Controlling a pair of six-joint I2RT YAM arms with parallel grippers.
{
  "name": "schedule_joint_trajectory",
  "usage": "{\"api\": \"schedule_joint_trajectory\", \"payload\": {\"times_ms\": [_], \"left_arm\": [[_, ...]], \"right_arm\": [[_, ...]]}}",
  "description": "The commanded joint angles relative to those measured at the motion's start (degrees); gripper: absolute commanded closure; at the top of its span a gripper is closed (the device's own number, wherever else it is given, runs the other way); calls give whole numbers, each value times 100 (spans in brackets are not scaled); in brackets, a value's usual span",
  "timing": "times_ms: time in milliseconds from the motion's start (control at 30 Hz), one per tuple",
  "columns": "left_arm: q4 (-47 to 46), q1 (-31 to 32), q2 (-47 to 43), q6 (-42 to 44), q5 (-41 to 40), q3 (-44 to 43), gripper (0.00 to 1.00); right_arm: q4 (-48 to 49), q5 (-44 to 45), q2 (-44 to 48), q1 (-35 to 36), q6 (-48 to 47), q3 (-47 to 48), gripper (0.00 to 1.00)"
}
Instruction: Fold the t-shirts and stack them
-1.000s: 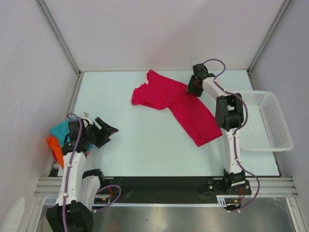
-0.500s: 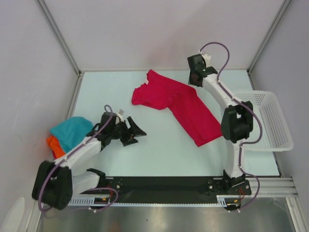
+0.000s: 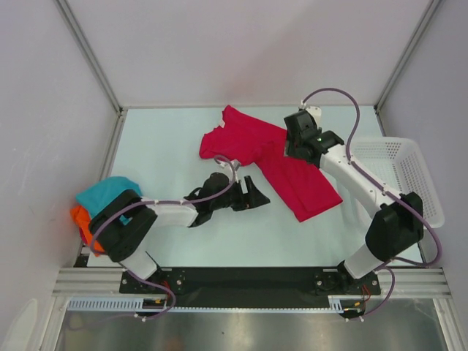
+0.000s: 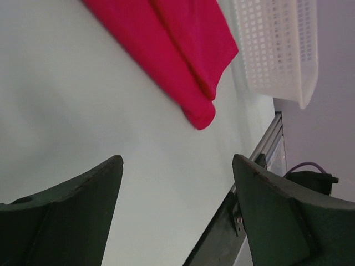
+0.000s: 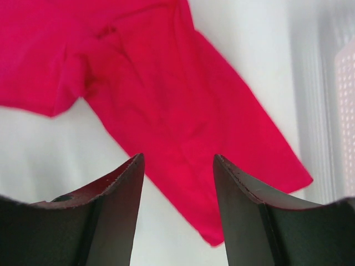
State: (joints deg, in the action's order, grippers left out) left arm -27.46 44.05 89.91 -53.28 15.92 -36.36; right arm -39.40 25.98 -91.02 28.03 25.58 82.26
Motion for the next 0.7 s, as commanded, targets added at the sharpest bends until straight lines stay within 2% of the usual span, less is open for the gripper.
{"api": "schedule_joint_trajectory", "payload": {"times_ms": [0, 100, 233, 333, 533, 667], "left_arm": [[-2339, 393, 762, 82, -528, -319, 14], [-2808, 533, 1281, -356, -932, -416, 13], [-3151, 683, 2125, -1008, -1328, -967, 9], [-2941, 789, 2671, -1290, -1521, -1538, 1], [-1905, 868, 2962, -1379, -1899, -2225, 1], [-1570, 859, 3015, -1360, -2076, -2446, 0]], "right_arm": [[-295, -31, 690, 202, 368, -288, 41], [-620, 127, 1121, 282, 500, -394, 41], [-1078, 224, 1754, 334, 527, -299, 41], [-1552, 381, 2026, 370, 597, -114, 41], [-2010, 365, 2308, 387, 720, -8, 39], [-2081, 250, 2239, 422, 738, 106, 39]]}}
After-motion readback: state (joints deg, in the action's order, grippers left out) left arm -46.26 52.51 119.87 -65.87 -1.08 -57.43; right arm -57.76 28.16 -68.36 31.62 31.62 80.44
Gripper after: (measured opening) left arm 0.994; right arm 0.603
